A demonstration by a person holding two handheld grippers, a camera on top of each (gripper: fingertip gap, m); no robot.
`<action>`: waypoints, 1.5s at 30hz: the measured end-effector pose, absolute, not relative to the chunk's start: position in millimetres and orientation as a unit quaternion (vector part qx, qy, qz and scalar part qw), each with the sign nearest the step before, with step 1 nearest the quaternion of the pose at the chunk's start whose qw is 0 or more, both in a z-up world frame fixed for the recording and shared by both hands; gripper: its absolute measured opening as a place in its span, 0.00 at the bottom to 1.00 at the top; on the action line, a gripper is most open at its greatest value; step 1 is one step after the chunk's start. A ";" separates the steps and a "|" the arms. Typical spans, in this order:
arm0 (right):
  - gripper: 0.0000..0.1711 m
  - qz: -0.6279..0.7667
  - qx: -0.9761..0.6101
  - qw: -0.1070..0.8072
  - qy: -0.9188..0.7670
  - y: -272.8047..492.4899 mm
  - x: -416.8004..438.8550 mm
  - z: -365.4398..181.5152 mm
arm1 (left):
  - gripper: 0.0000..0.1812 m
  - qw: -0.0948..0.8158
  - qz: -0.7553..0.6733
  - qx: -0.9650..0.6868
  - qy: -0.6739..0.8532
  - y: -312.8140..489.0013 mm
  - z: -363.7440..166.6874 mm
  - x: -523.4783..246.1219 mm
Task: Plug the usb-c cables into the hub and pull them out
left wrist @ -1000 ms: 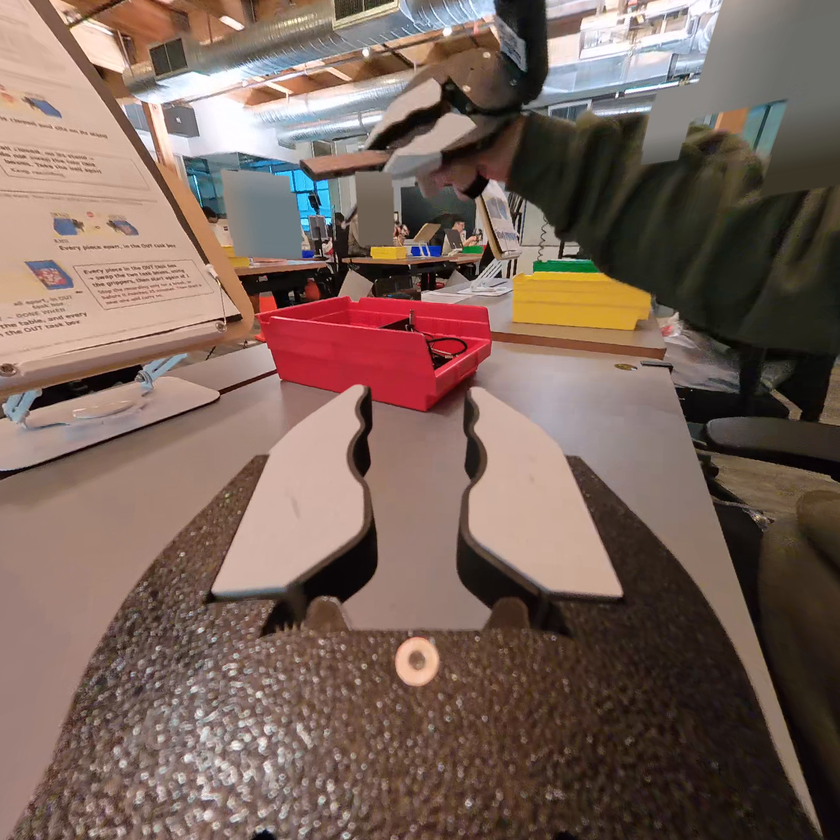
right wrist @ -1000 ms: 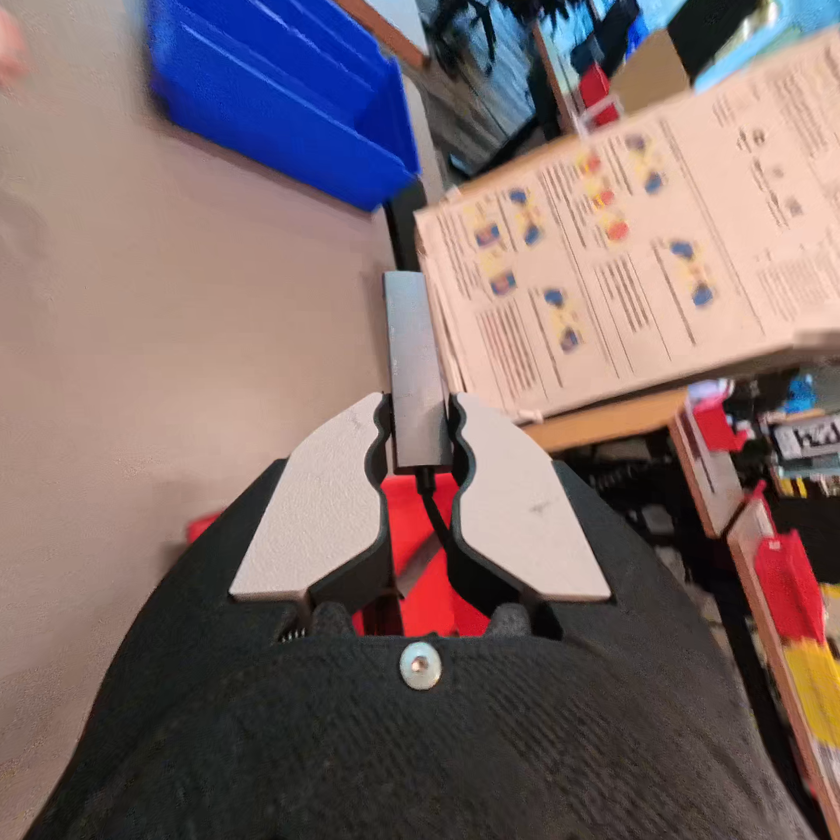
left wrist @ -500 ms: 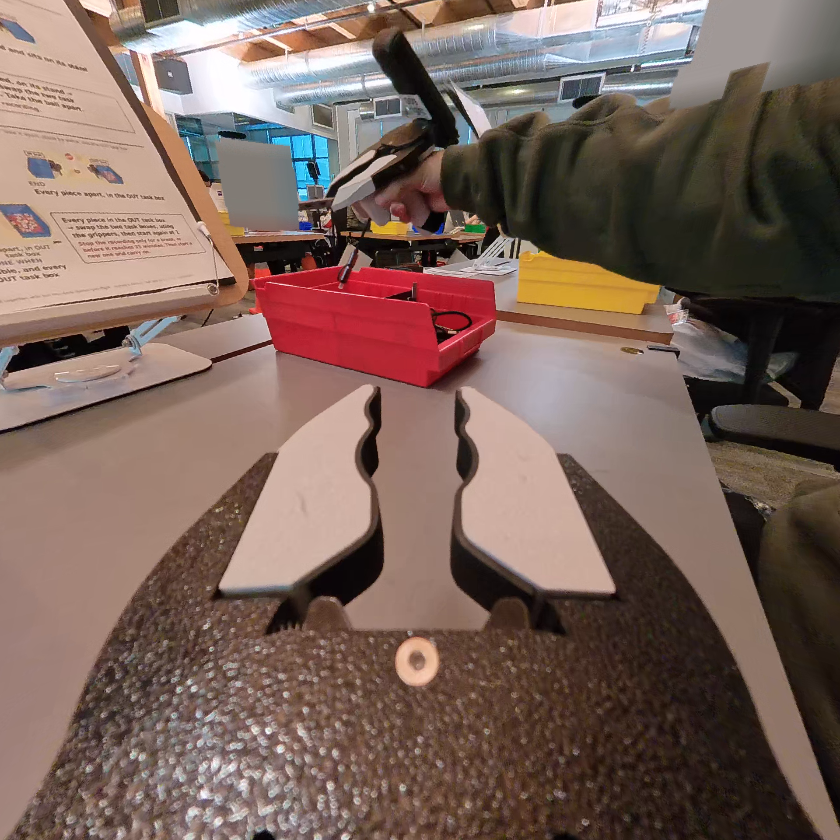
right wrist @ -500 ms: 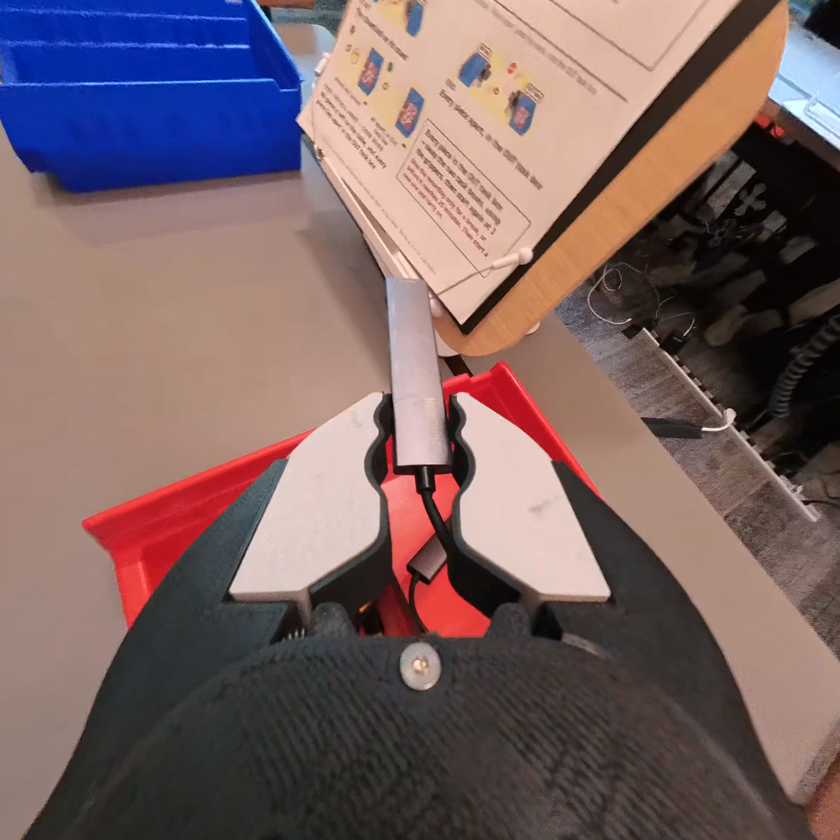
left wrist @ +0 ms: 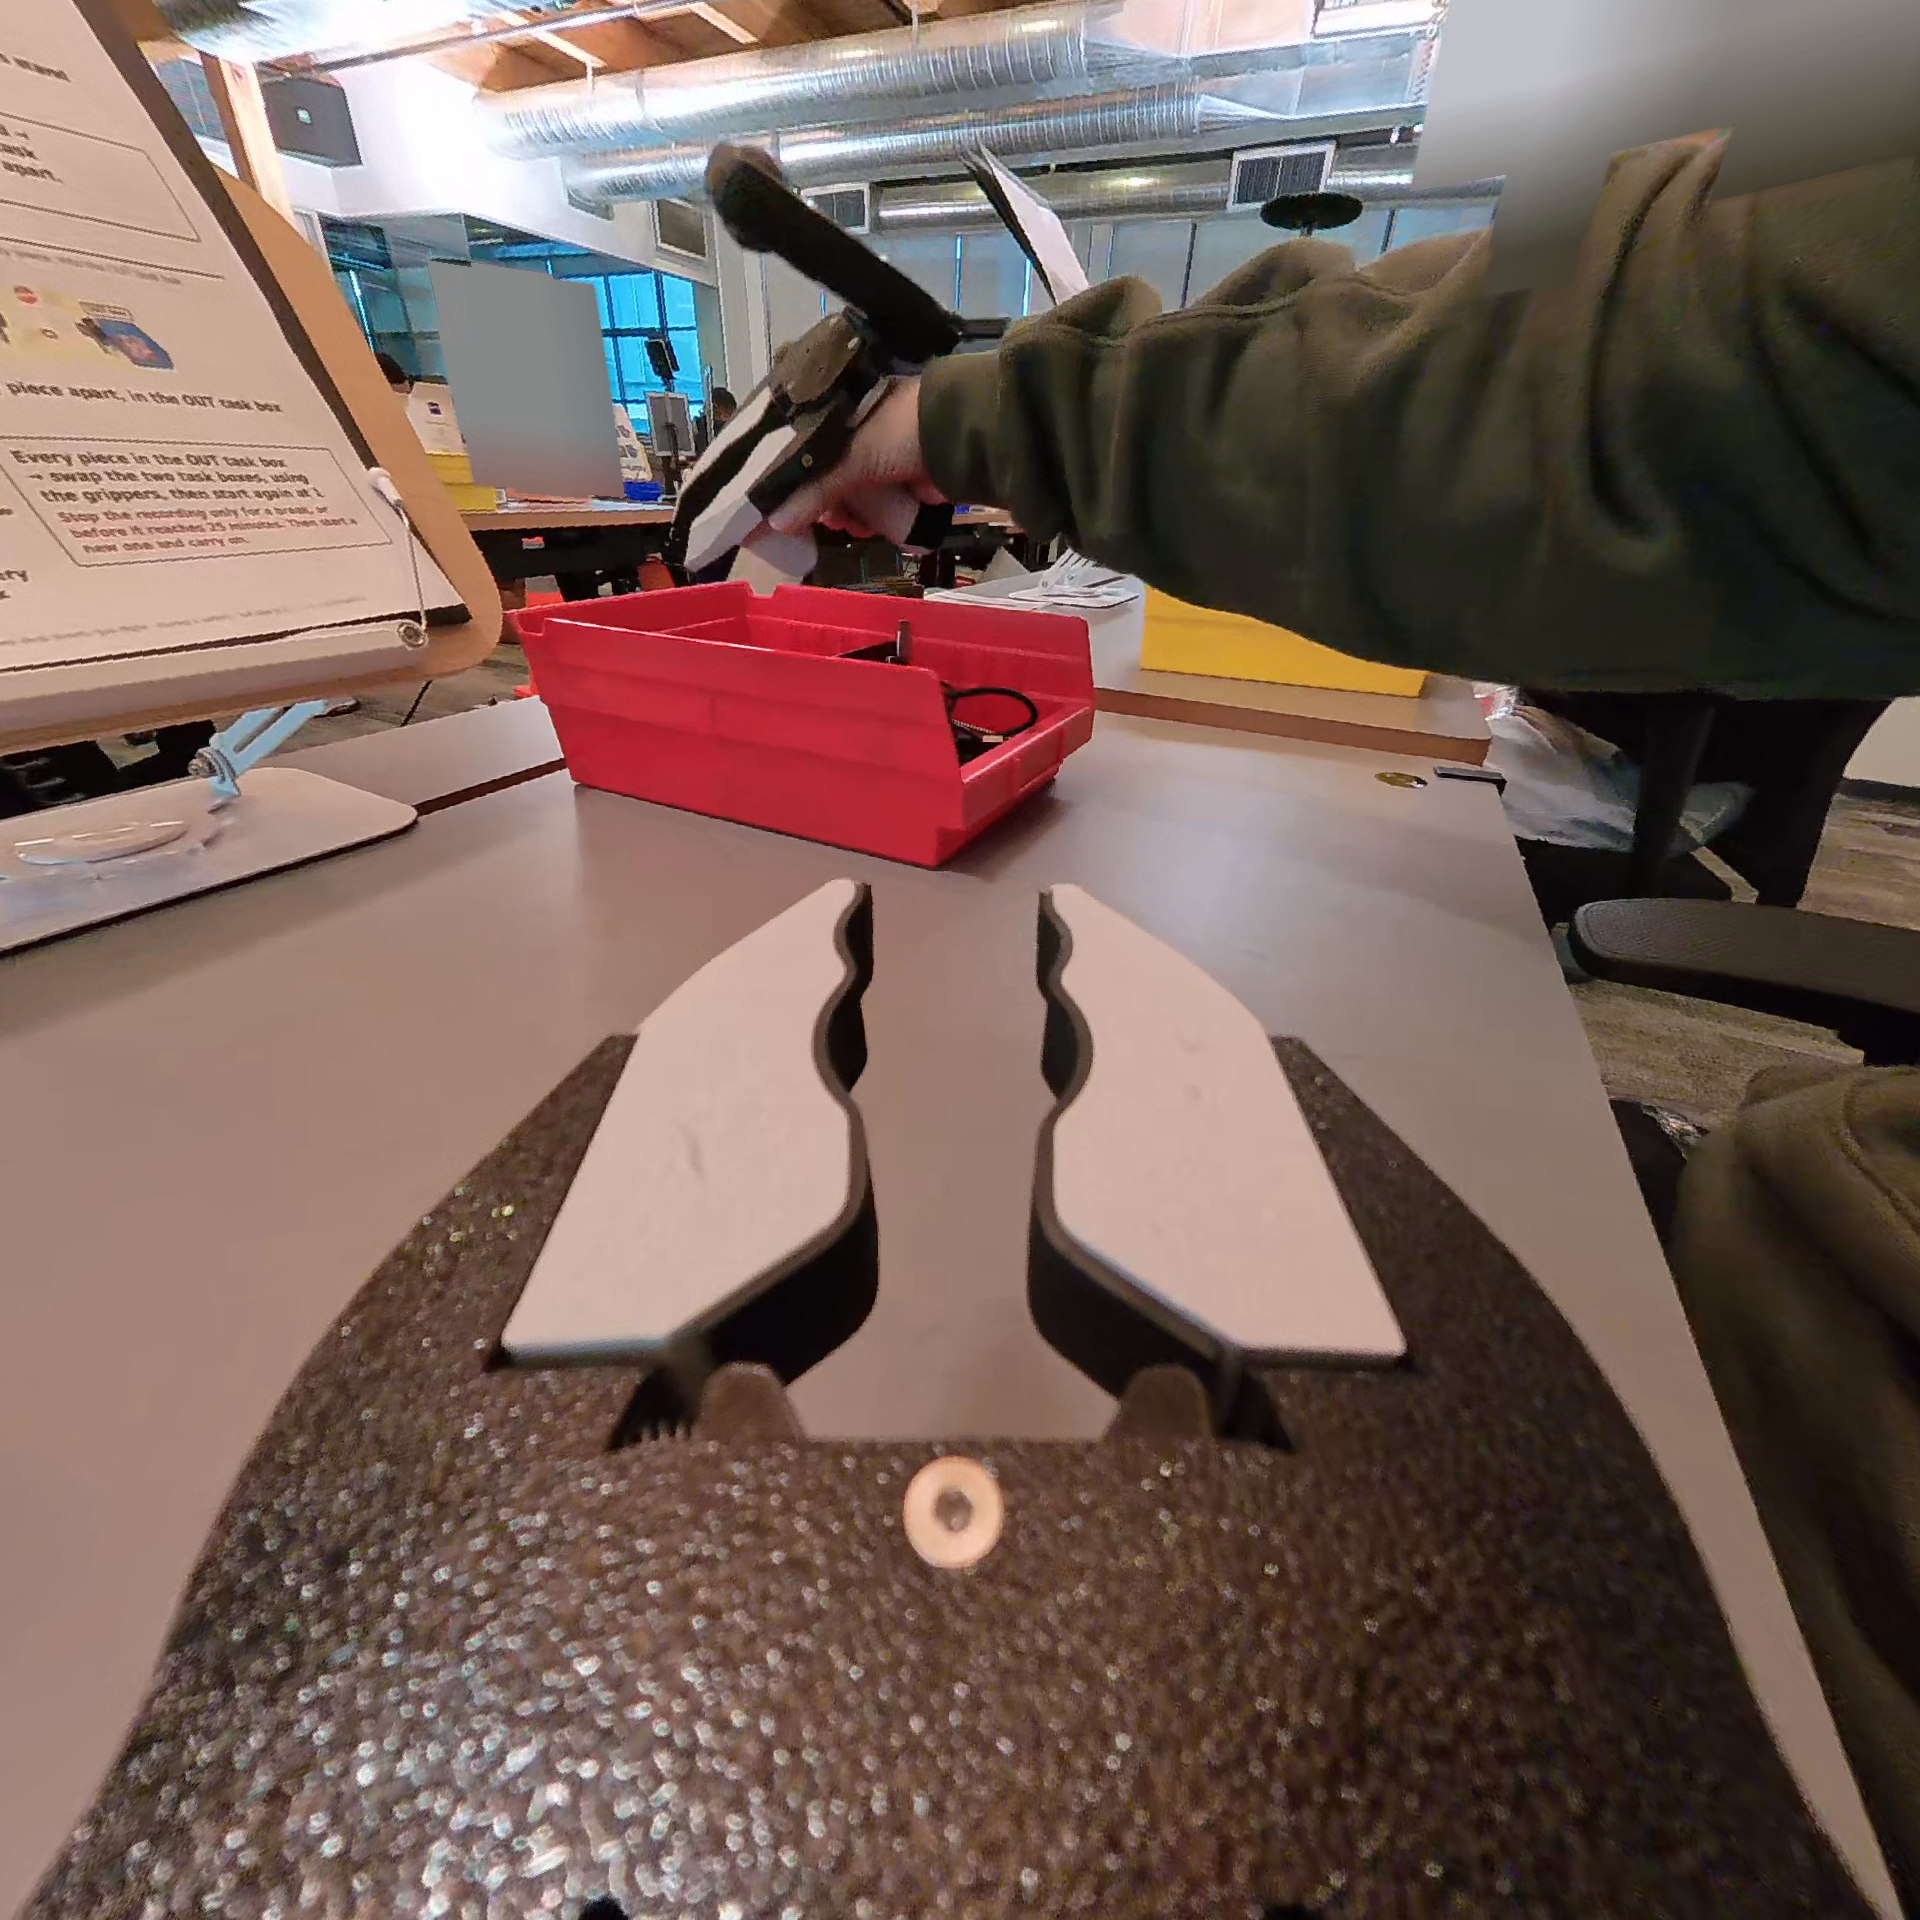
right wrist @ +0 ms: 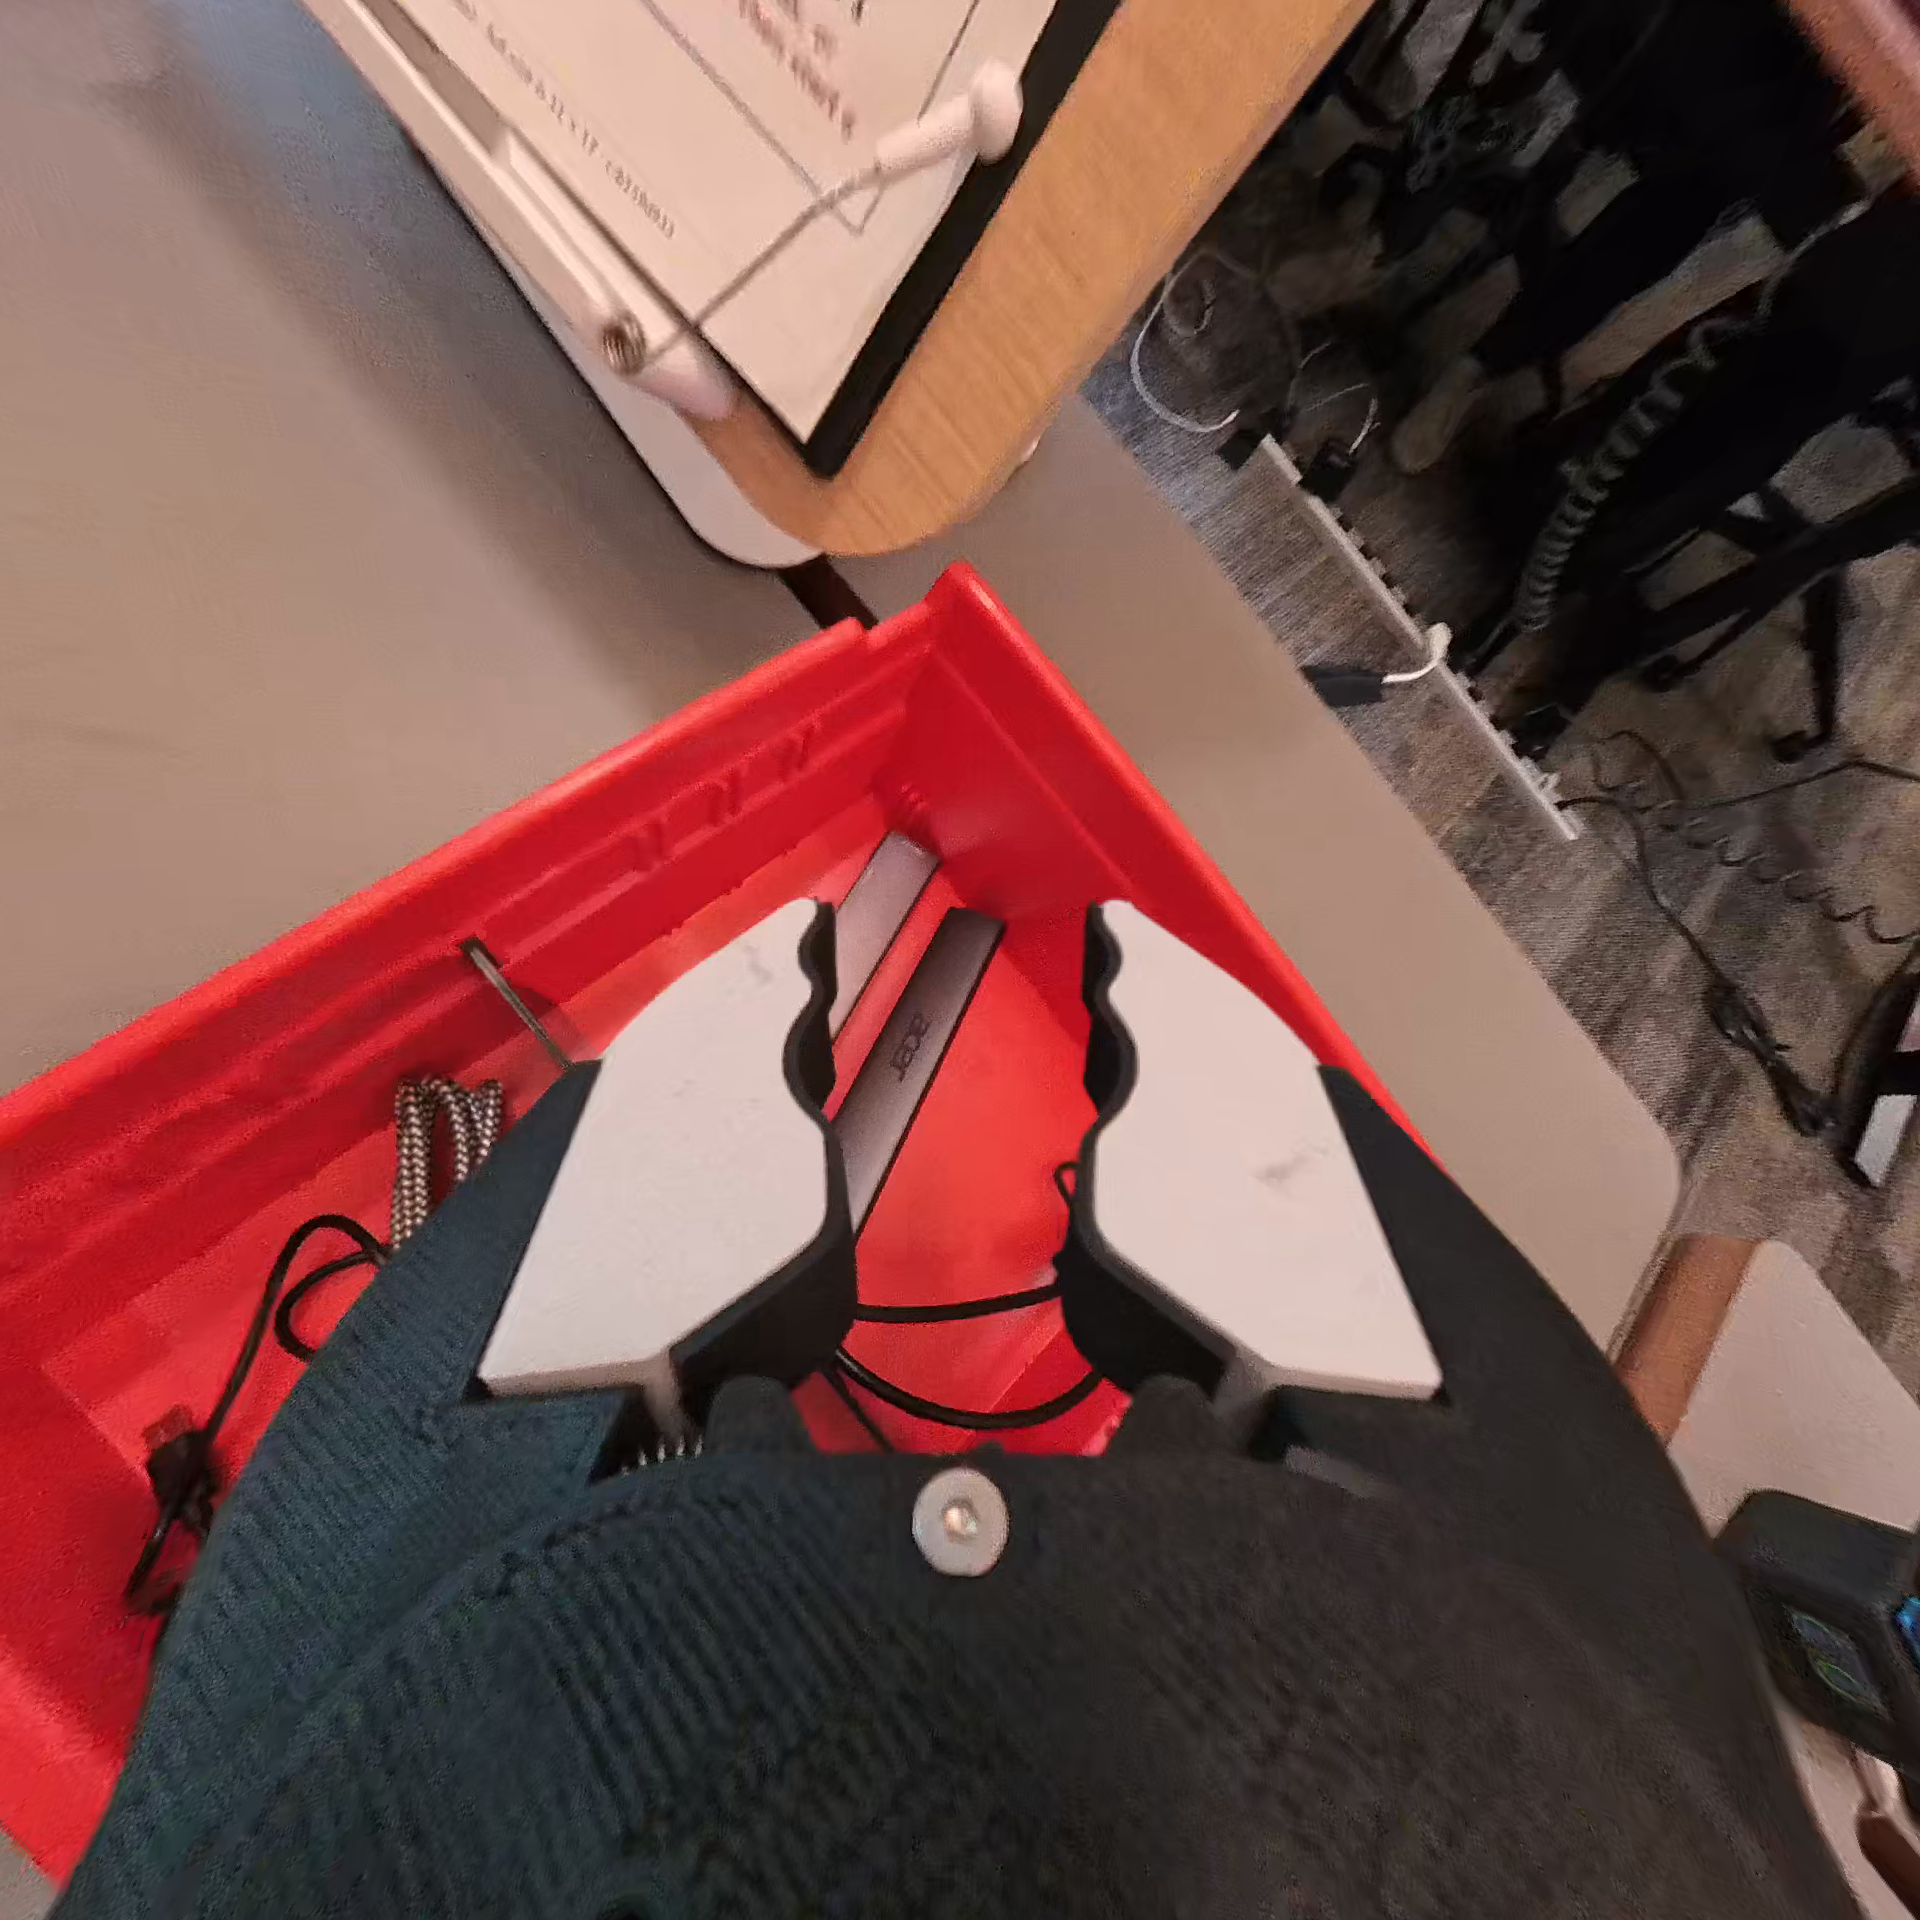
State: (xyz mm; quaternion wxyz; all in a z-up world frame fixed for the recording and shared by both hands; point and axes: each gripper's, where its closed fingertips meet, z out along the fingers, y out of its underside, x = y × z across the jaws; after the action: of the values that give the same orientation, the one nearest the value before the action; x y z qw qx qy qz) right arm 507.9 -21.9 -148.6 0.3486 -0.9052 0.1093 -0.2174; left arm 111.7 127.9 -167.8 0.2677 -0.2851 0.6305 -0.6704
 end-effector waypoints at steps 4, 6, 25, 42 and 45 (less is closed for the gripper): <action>0.30 -0.268 -0.864 0.400 0.150 -37.5 482.5 -116.9 | 0.16 0.270 -0.668 -0.286 0.631 129.4 -167.0 112.0; 0.36 -0.292 -0.841 0.423 0.170 -54.6 451.2 -109.9 | 0.16 0.274 -0.664 -0.289 0.633 129.7 -167.0 113.0; 0.52 -0.395 -0.700 0.488 0.341 -215.0 351.7 -124.7 | 0.43 0.236 -0.483 -0.531 0.655 16.7 -165.7 248.6; 0.51 -0.353 -0.691 0.515 0.363 -226.2 357.9 -137.0 | 0.11 0.211 -0.241 -0.569 0.757 -2.6 -241.2 388.3; 0.50 -0.365 -0.687 0.514 0.362 -231.4 357.9 -132.2 | 0.11 0.209 -0.246 -0.543 0.776 3.3 -240.9 371.5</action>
State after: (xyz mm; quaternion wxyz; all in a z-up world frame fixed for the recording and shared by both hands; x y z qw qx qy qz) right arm 357.9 -231.4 -132.2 0.5139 -0.6870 0.3620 -0.3646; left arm 371.5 3.3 -240.9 0.2089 -0.5427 0.7756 -0.2457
